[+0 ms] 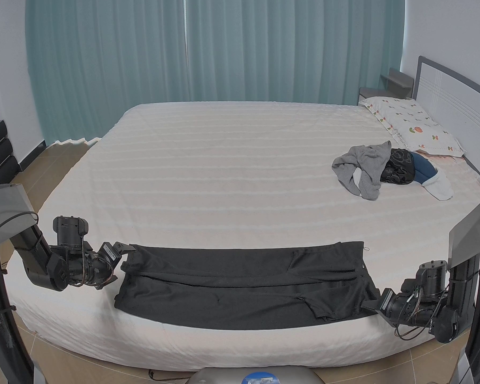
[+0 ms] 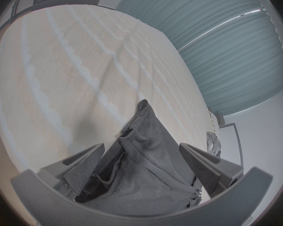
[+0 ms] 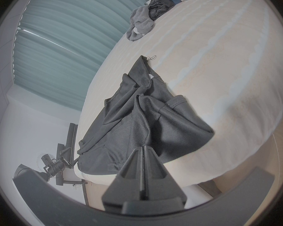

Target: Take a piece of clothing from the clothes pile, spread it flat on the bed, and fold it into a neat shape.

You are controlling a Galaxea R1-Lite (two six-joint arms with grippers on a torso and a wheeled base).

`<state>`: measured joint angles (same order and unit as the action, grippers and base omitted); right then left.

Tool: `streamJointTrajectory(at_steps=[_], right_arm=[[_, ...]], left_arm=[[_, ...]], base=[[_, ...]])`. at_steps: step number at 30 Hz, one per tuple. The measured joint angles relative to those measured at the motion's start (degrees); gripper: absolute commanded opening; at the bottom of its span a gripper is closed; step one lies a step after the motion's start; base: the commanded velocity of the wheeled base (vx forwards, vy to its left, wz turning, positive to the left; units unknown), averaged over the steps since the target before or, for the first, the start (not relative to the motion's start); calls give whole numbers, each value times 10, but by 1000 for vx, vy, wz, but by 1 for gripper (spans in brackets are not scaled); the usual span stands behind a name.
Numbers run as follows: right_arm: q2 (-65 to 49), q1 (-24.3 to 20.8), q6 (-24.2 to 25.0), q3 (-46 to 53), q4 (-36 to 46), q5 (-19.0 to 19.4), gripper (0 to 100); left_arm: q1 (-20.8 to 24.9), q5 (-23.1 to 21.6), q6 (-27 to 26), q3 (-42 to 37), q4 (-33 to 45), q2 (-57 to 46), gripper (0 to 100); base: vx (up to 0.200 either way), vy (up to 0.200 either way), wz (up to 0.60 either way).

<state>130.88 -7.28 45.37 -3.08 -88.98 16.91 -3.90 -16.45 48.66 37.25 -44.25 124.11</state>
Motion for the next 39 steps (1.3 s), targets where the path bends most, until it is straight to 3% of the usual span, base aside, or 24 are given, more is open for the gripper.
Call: streamJointTrajectory(at_steps=[19,39], right_arm=[[-25,27,-42,21,0,-2,0],[-19,23,-82,21,50,-4,0]], left_arm=[[0,0,0,1,1,1,100],[0,0,0,1,1,1,100]], base=[[0,0,0],[0,0,0]])
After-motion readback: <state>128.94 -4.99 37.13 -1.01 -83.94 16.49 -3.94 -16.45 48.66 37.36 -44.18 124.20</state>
